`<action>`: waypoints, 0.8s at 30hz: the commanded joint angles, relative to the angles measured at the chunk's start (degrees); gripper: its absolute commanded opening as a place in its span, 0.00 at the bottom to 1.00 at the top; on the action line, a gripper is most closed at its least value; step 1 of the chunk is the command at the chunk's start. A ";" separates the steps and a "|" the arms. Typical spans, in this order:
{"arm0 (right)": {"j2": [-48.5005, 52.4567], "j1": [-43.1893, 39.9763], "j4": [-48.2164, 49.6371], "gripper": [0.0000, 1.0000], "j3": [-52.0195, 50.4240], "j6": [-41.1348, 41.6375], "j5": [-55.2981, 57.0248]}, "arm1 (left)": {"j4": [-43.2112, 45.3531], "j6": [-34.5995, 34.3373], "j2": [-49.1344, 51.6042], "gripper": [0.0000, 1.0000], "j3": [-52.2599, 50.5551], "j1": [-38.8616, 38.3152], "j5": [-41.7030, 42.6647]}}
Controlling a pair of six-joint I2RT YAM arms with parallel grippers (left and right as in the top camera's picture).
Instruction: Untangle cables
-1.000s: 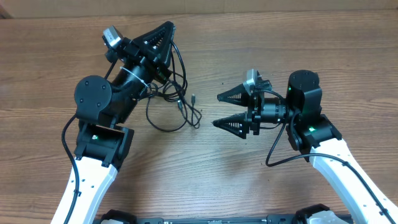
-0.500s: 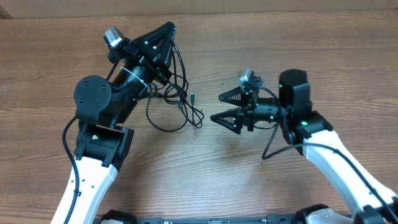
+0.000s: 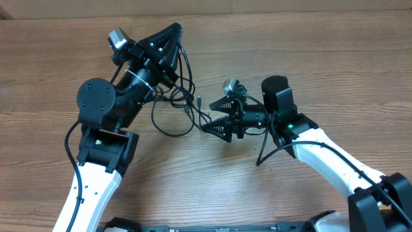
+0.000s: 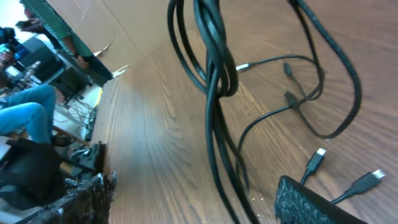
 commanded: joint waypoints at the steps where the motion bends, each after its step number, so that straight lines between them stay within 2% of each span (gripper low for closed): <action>1: 0.35 0.13 0.57 0.81 0.57 -1.60 1.90 | 0.50 -0.39 -0.24 0.04 1.09 -0.13 1.03; 4: 0.42 0.13 0.52 0.82 0.57 -1.60 1.90 | 0.42 -0.39 -0.24 0.04 1.09 -0.13 1.05; 10: 0.81 0.13 0.81 0.81 0.57 -1.62 1.88 | 0.57 -6.82 -0.24 0.04 1.09 -0.15 1.27; 14: 1.81 0.13 1.70 0.80 0.59 -1.55 0.09 | 0.87 -7.23 -0.24 0.04 1.09 -1.51 1.77; 17: 1.79 0.13 5.79 0.78 0.59 -1.51 -4.22 | 1.25 -7.26 -0.24 0.04 1.09 -3.04 1.88; 21: 1.81 0.13 9.31 0.77 0.59 -1.36 -3.87 | 3.37 -7.23 -0.24 0.04 1.09 -5.73 1.92; 24: 1.81 0.13 9.75 0.72 0.59 -1.38 -3.72 | 4.44 -7.26 -0.24 0.04 1.09 -7.65 1.90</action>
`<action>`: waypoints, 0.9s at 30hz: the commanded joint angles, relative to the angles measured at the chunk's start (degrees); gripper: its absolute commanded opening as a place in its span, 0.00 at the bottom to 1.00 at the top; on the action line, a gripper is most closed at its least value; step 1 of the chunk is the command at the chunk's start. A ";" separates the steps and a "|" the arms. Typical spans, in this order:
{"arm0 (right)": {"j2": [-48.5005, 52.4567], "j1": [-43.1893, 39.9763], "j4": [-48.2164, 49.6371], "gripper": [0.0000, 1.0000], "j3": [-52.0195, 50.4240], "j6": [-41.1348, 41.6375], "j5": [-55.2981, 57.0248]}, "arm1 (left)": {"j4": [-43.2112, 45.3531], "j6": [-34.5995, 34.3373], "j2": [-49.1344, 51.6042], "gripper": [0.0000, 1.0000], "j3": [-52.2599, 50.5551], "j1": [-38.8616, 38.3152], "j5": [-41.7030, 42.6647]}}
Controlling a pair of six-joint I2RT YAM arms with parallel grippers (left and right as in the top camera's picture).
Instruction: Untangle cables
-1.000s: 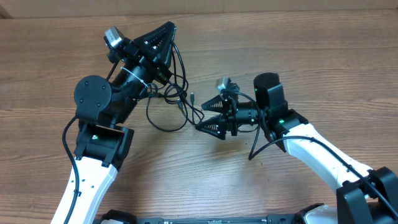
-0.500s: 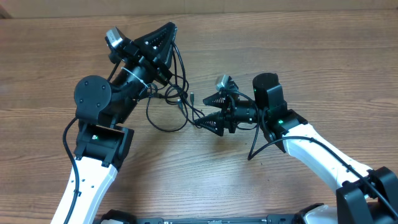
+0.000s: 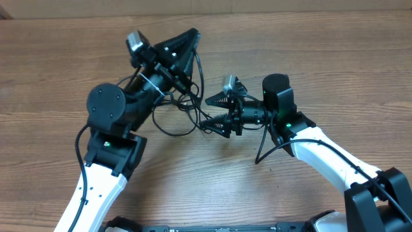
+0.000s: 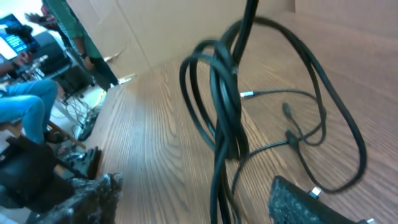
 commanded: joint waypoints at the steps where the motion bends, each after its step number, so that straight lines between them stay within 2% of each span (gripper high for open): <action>1: 0.13 0.13 0.46 0.70 0.59 -0.22 -0.85 | 1.84 -0.46 -0.24 0.04 1.09 -2.23 0.85; 5: 0.13 0.13 0.48 0.59 0.59 -0.26 -0.83 | 2.60 -1.07 -0.24 0.04 1.09 -4.50 0.83; 6: 0.15 0.13 0.48 0.53 0.59 -0.26 -0.83 | 3.13 -1.07 -0.24 0.04 1.09 -4.98 0.81; 8: 0.15 0.13 0.44 0.34 0.59 -0.24 -0.85 | 4.20 -1.05 -0.24 0.04 1.09 -5.64 0.72; 10: 0.15 0.13 0.22 0.24 0.59 -0.22 -0.87 | 5.40 -1.07 -0.24 0.04 1.09 -5.62 0.39; 16: 0.15 0.13 -1.88 0.18 0.59 -0.22 -0.87 | 9.86 -1.03 -0.24 0.04 1.09 -5.60 -3.96; 22: 0.15 0.13 -6.40 0.11 0.59 -0.24 -0.90 | 15.54 -0.81 -0.24 0.04 1.09 -5.51 -14.97; 27: 0.15 0.13 -6.97 0.10 0.59 -0.22 -0.90 | 16.17 -0.83 -0.24 0.04 1.09 -5.49 -25.46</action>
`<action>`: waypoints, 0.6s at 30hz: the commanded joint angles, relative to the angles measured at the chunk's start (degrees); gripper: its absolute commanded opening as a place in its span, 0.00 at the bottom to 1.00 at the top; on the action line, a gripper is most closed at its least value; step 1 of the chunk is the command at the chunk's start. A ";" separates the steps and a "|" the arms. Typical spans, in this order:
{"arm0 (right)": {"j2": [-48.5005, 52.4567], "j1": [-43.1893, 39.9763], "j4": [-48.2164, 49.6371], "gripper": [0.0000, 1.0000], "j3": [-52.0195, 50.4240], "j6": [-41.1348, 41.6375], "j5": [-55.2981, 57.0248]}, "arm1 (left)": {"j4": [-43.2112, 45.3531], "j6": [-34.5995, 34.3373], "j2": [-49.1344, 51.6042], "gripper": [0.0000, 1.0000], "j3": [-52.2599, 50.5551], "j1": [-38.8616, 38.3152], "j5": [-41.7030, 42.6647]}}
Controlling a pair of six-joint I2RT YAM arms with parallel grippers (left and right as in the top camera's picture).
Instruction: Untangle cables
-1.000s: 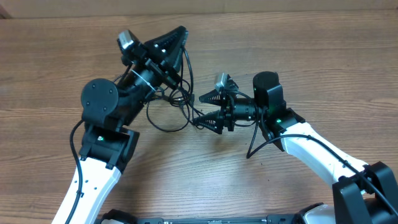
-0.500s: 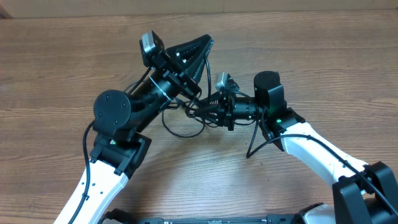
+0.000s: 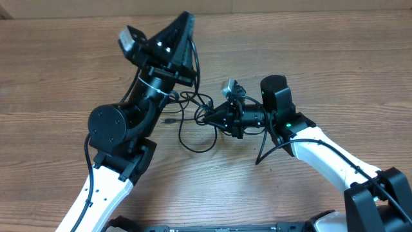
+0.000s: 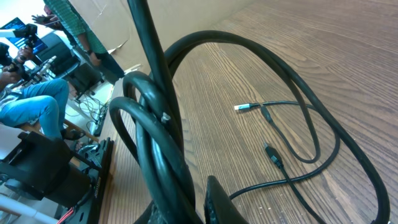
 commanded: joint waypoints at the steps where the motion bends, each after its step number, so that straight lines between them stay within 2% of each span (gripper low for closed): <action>1: 0.11 0.13 -0.31 0.10 0.57 -0.26 -0.04 | 1.16 -0.11 -0.31 0.04 1.09 0.00 -10.43; 6: 0.11 0.13 -2.19 0.09 0.57 -0.28 -0.02 | 0.94 1.22 -0.31 0.04 1.09 0.00 -23.58; 11: 0.11 0.13 -2.73 0.06 0.57 -0.28 -0.02 | -2.23 7.96 -0.31 0.04 1.09 0.00 -35.60; 15: 0.11 0.13 -2.71 0.05 0.57 -0.28 -0.02 | -12.13 8.96 -0.31 0.06 1.09 0.00 -43.60; 18: 0.11 0.13 -2.71 0.05 0.57 -0.28 -0.02 | -20.35 8.98 -0.31 0.14 1.09 0.00 -46.58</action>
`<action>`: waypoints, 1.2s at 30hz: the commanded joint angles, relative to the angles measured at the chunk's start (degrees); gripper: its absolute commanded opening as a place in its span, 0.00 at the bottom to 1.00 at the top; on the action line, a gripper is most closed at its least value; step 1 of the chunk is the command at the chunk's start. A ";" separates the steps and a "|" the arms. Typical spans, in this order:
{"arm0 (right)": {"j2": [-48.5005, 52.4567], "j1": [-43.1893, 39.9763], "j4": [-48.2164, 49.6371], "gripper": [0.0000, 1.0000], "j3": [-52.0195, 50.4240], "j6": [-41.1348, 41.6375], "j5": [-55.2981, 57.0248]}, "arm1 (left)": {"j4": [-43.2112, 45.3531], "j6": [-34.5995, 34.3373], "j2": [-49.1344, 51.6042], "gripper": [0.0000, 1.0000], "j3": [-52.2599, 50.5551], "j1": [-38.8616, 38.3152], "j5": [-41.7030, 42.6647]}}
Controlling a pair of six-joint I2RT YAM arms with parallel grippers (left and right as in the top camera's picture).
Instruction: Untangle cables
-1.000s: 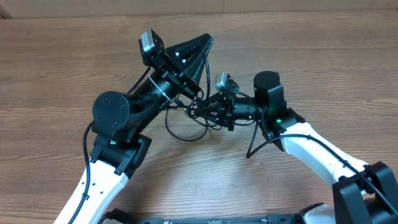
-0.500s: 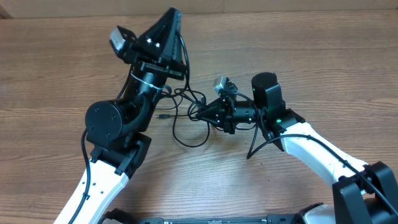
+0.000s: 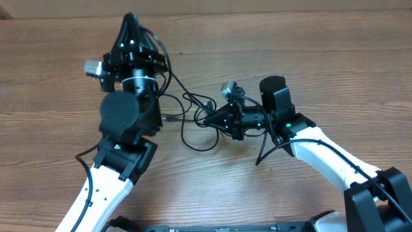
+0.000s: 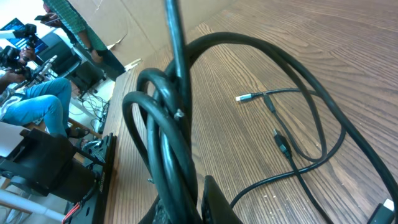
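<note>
A tangle of black cables (image 3: 187, 98) runs between my two grippers. My left gripper (image 3: 131, 24) is raised at the far left, shut on one strand that slopes down to the right. My right gripper (image 3: 205, 120) sits low at mid-table, shut on the knotted bundle (image 4: 166, 146). In the right wrist view one taut strand (image 4: 176, 56) rises out of the top of the frame. Loose loops (image 3: 193, 138) and a silver-tipped plug (image 4: 244, 98) lie on the wooden table (image 3: 322, 64).
A cardboard wall (image 3: 257, 6) stands along the table's back edge. A small plug end (image 3: 168, 118) lies just left of the loops. Beyond the table's left edge the right wrist view shows people and equipment (image 4: 37, 93).
My left gripper has moved left and turned, still holding its strand, which now stretches longer between the arms. The right gripper stays put, shut on the bundle.
At first the tangle hung from my left gripper, with the right gripper open beside it. Then the right fingers stood open around the bundle. Later they were shut on it, and the left gripper had risen. Now the left gripper is further left.
</note>
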 commanded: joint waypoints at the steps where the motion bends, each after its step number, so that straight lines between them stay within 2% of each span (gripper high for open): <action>1: 0.11 0.13 0.20 0.05 0.57 -0.13 -0.09 | -5.90 2.19 -0.48 0.24 0.79 0.09 -7.65; 2: 0.11 0.13 0.20 0.05 0.57 -0.13 -0.09 | -9.38 2.19 -0.48 0.37 0.79 0.09 -8.22; 3: 0.11 0.13 0.20 0.05 0.57 -0.13 -0.09 | -12.13 2.19 -0.48 0.54 0.79 0.09 -8.24; 4: 0.11 0.13 0.22 0.05 0.57 -0.13 -0.09 | -16.33 2.16 -0.48 0.99 0.79 0.09 -8.22; 8: 0.11 0.13 0.20 0.05 0.57 -0.13 -0.09 | -25.09 2.19 -0.48 1.00 0.79 0.07 -7.21; 11: 0.11 0.13 0.39 0.05 0.57 -0.13 -0.07 | -32.13 2.40 -0.48 1.00 0.79 0.02 -1.60; 16: 0.11 0.13 0.61 0.05 0.57 -0.13 -0.09 | -48.57 9.42 -0.48 1.00 0.79 0.02 4.79; 21: 0.11 0.13 0.63 0.05 0.57 -0.13 -0.09 | -56.78 11.93 -0.48 1.00 0.79 0.02 9.05; 24: 0.11 0.13 0.63 0.06 0.57 -0.11 -0.09 | -55.76 25.70 -0.37 0.99 0.79 0.02 9.62; 29: 0.11 0.13 0.57 0.05 0.57 -0.11 -0.15 | -47.63 52.94 0.39 1.00 0.79 0.02 13.81; 34: 0.11 0.13 0.50 0.04 0.57 -0.63 -7.06 | -46.71 55.15 0.39 1.00 0.79 0.13 13.64; 36: 0.11 0.13 -0.04 0.04 0.57 -3.34 -11.02 | -46.71 57.88 0.50 1.00 0.79 0.39 13.70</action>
